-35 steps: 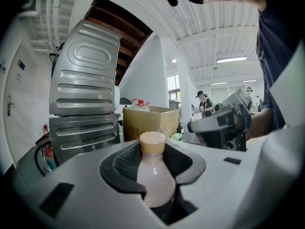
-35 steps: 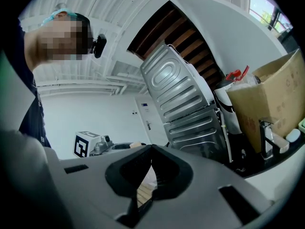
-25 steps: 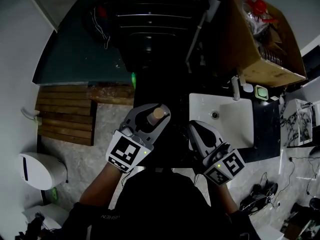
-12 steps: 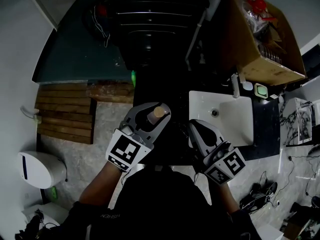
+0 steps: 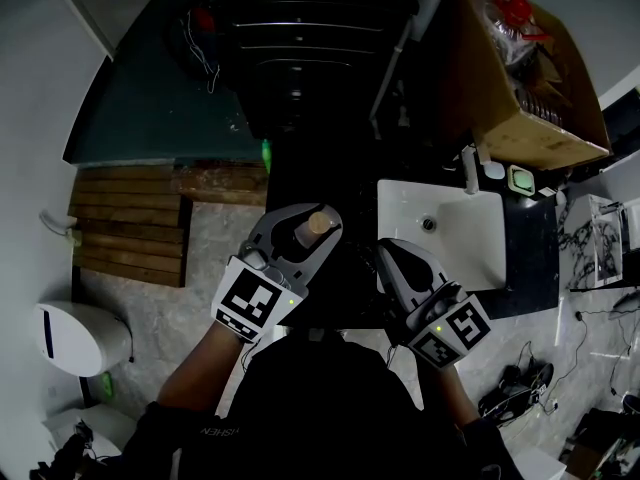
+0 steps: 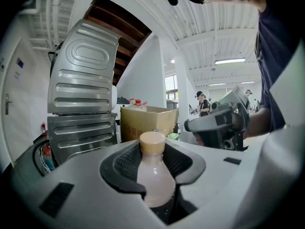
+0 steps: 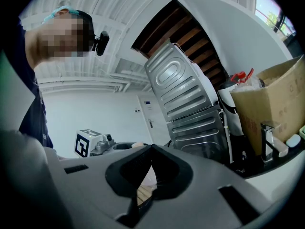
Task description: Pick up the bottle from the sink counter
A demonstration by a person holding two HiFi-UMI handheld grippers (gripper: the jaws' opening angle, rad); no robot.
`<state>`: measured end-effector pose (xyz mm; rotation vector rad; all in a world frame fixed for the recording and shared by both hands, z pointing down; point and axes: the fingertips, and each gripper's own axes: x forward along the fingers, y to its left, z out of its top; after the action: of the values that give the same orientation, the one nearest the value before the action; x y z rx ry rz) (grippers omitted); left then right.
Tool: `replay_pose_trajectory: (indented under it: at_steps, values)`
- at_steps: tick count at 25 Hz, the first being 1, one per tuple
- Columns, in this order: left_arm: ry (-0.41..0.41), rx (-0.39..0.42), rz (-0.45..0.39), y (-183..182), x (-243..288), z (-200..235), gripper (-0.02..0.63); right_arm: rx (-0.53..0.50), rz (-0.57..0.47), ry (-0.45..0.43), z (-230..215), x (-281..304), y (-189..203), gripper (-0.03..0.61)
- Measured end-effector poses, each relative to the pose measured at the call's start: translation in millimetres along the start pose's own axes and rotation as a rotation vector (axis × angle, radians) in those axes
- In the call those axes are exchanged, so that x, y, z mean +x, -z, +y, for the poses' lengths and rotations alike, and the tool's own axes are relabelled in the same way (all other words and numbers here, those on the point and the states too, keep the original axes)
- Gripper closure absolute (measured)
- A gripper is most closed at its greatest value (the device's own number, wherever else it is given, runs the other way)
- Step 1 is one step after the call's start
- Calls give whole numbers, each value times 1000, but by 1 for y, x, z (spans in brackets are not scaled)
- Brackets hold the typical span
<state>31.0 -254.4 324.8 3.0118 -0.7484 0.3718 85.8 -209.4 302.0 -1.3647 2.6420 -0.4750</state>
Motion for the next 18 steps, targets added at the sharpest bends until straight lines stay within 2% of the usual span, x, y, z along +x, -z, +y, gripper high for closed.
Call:
replay_pose_trajectory:
  at_steps: [18]
  values:
    - [10, -4, -2, -1, -1, -3, 474, 1, -8, 2, 3, -1, -1, 557]
